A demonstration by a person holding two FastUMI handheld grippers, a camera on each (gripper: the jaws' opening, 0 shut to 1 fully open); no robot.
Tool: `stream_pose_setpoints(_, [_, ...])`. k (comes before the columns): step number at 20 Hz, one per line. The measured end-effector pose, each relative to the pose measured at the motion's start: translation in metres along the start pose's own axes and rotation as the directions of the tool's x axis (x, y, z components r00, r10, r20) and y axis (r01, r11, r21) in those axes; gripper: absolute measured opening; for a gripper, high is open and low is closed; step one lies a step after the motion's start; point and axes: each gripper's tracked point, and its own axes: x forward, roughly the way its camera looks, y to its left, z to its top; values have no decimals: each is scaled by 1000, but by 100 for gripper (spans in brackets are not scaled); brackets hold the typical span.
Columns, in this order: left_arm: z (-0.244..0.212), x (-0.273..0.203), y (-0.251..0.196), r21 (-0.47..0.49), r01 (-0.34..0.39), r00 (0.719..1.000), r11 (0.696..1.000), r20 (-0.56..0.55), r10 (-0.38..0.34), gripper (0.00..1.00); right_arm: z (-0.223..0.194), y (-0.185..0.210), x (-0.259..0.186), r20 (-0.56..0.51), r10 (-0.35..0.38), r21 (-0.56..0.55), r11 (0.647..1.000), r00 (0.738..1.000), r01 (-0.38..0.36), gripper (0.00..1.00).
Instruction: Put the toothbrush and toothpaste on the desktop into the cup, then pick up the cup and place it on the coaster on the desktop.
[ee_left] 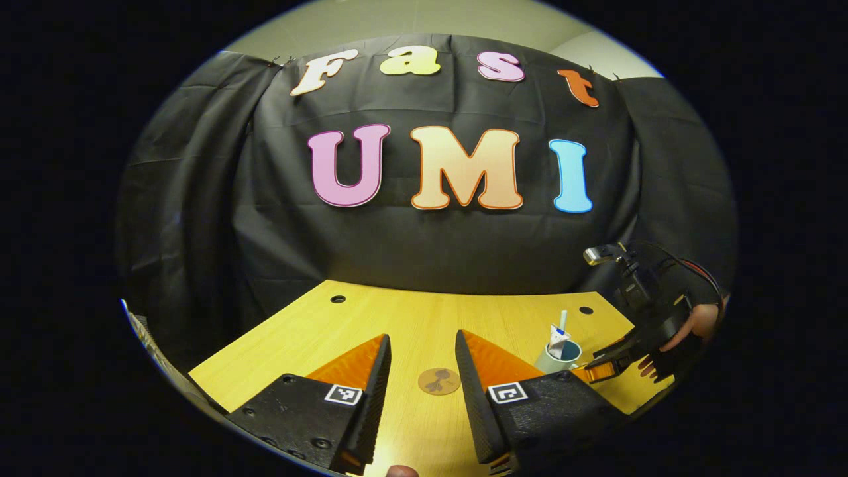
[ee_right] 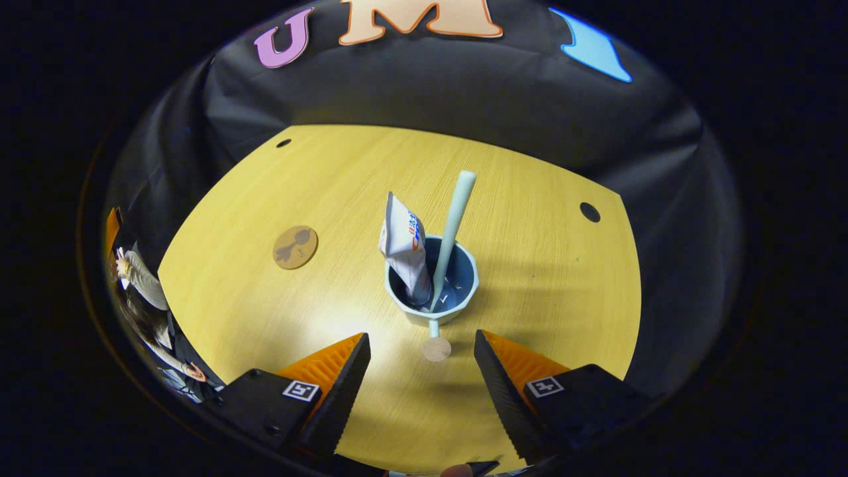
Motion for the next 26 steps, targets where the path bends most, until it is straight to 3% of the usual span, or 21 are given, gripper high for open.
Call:
stream_pose_setpoints(8, [-2, -6, 24, -1, -52, 999, 999, -9, 52, 60, -18, -1, 42, -183, -9, -16, 1000, 983, 6, 96])
stream_pose_setpoints(10, [-3, -7, 27, -3, -60, 998, 998, -14, 60, 63, -23, 0, 48, -212, -13, -32, 999, 977, 7, 80])
stream_pose_setpoints(12, [-5, -7, 30, -2, -66, 998, 998, -19, 66, 65, -25, 3, 53, -232, -10, -31, 1000, 973, 3, 75])
stream_pose_setpoints(14, [-6, -8, 32, -3, -70, 997, 998, -25, 70, 65, -28, 3, 59, -243, -18, -34, 999, 970, 10, 77])
stream_pose_setpoints(16, [-8, -9, 33, -3, -75, 997, 997, -28, 75, 65, -27, 5, 61, -256, -6, -7, 1000, 967, 4, 41])
stream_pose_setpoints(20, [-12, -7, 35, -5, -79, 996, 997, -42, 78, 65, -29, 5, 65, -271, -3, 25, 1000, 963, 10, 42])
stream_pose_setpoints(21, [-13, -6, 35, -7, -79, 996, 997, -45, 79, 65, -31, 5, 65, -273, 3, 30, 1000, 962, 5, 31])
stream_pose_setpoints(26, [-17, -2, 33, -13, -72, 996, 997, -60, 71, 65, -29, 5, 65, -265, -4, 27, 1000, 964, 11, 29])
